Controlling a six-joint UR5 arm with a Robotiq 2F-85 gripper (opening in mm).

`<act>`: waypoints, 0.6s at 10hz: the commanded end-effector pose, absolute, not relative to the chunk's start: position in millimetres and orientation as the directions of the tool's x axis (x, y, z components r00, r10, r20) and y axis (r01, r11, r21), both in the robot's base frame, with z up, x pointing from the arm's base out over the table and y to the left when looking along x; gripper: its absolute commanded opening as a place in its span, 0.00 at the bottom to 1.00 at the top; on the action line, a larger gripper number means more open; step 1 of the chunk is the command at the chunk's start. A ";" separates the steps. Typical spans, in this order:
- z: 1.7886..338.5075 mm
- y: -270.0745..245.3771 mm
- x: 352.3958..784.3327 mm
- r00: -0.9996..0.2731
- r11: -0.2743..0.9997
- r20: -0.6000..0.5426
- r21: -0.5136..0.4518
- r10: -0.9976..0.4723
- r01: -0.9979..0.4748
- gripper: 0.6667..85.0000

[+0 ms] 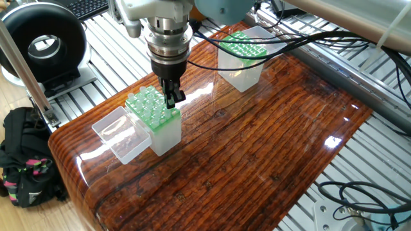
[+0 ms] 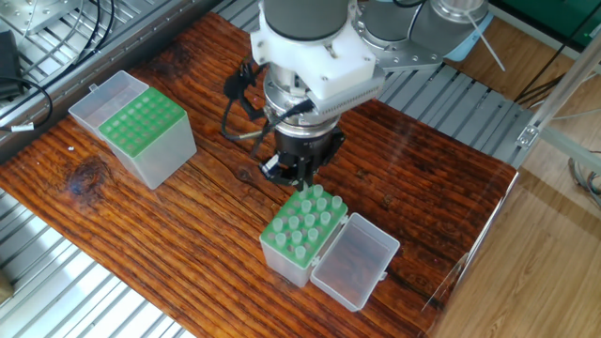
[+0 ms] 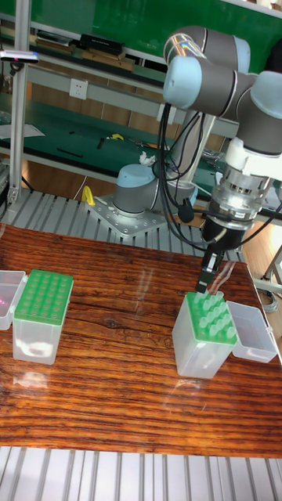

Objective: Transfer all large pipette tips from one holder to another

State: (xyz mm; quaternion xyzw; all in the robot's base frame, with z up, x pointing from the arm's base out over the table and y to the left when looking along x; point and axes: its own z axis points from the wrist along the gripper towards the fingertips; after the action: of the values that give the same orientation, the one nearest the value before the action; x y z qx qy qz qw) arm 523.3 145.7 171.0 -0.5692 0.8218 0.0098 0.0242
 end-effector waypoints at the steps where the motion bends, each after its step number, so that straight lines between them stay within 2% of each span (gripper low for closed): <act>1: 183.3 149.2 523.9 -0.408 0.410 -0.079 -0.001 -0.909 -0.912 0.00; 6: 204.4 151.4 524.2 -0.429 0.430 -0.075 0.014 -0.900 -0.903 0.00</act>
State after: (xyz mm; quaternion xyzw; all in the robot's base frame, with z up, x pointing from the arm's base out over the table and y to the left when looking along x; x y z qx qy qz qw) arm 524.2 147.5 192.9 -0.5418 0.8399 0.0182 0.0267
